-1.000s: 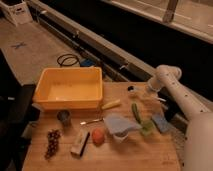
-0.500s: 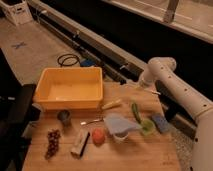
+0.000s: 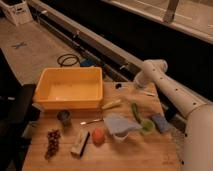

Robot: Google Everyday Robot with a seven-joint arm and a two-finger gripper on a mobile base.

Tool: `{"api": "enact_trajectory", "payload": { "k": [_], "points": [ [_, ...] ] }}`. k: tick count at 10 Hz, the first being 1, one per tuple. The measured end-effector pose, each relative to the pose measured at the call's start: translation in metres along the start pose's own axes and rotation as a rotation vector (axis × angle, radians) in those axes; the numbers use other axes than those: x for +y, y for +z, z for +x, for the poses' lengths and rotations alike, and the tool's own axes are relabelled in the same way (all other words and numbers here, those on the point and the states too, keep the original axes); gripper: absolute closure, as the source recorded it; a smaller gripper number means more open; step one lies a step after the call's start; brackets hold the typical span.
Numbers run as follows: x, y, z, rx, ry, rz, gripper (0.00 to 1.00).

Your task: Place brush in table surface

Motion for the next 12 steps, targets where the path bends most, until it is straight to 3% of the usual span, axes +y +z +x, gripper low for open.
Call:
{"api": "enact_trajectory", "payload": {
  "k": [3, 5, 8, 10, 12],
  "points": [
    [0.012, 0.043, -0.001, -0.046, 0.007, -0.094, 0.61],
    [0.016, 0.062, 0.007, -0.083, 0.047, -0.162, 0.41],
    [0.013, 0.062, 0.01, -0.109, 0.072, -0.164, 0.2],
    [0.008, 0.052, 0.016, -0.132, 0.088, -0.136, 0.2],
    [0.007, 0.051, 0.014, -0.136, 0.087, -0.133, 0.2]
  ]
}}
